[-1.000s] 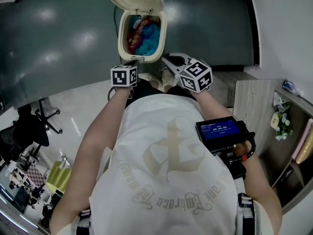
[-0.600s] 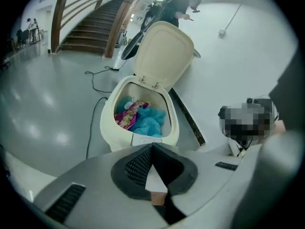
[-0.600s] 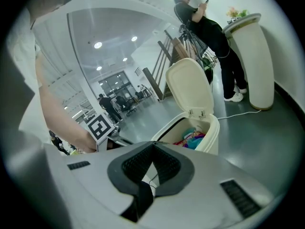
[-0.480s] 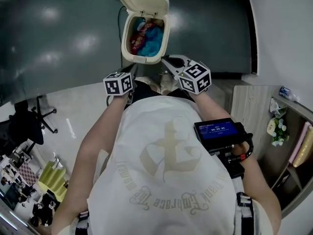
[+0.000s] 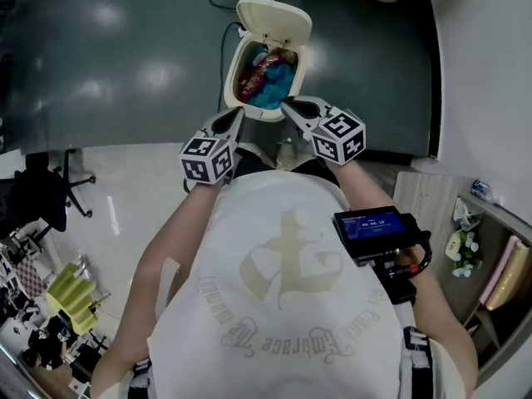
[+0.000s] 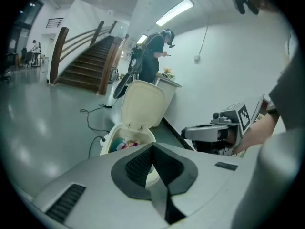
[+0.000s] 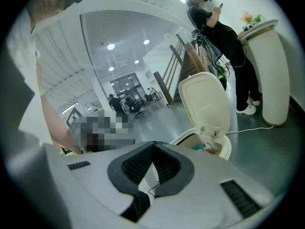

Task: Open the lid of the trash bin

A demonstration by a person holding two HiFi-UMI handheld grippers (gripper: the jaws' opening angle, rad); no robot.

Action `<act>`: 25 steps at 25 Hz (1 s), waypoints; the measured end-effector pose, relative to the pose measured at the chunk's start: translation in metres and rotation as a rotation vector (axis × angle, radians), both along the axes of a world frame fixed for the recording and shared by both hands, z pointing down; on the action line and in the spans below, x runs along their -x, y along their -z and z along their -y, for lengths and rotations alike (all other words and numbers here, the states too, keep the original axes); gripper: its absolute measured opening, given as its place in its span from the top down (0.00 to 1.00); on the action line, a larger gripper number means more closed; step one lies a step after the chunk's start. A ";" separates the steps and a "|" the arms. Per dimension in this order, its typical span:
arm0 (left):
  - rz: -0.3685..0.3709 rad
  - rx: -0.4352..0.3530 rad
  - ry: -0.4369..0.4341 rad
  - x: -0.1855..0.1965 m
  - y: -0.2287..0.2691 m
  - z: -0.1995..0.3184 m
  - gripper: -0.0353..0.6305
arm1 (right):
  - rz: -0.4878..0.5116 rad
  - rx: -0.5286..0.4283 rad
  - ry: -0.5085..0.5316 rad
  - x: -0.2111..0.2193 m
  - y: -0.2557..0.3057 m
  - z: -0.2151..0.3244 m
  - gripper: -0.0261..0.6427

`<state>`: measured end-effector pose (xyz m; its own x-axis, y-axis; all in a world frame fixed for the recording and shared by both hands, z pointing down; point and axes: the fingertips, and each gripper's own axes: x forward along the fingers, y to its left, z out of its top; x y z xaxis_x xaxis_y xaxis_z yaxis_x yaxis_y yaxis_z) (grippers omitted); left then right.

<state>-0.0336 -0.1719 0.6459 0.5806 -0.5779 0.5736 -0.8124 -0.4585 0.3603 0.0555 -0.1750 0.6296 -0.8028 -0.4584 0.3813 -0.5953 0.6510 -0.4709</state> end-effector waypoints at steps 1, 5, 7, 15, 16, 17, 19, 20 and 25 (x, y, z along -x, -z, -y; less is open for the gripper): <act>-0.004 -0.018 0.014 0.003 0.008 0.000 0.93 | 0.005 -0.014 0.012 0.002 0.005 0.000 0.95; -0.016 -0.073 0.059 0.013 0.034 -0.005 0.93 | 0.047 -0.071 0.033 0.001 0.030 -0.001 0.96; -0.028 -0.089 0.080 0.018 0.045 -0.008 0.93 | 0.077 -0.093 0.022 -0.004 0.043 -0.002 0.96; -0.054 -0.144 0.095 0.022 0.073 -0.018 0.93 | 0.093 -0.169 -0.004 -0.022 0.074 -0.014 0.96; -0.058 -0.152 0.090 0.020 0.076 -0.019 0.93 | 0.087 -0.175 -0.006 -0.025 0.076 -0.016 0.96; -0.063 -0.160 0.087 0.018 0.079 -0.020 0.93 | 0.082 -0.179 -0.008 -0.027 0.078 -0.019 0.96; -0.073 -0.177 0.086 0.017 0.086 -0.023 0.93 | 0.074 -0.183 -0.013 -0.032 0.081 -0.025 0.96; -0.077 -0.185 0.087 0.017 0.088 -0.025 0.93 | 0.070 -0.185 -0.016 -0.034 0.082 -0.028 0.96; -0.094 -0.197 0.100 0.019 0.088 -0.029 0.93 | 0.051 -0.201 -0.022 -0.040 0.084 -0.028 0.96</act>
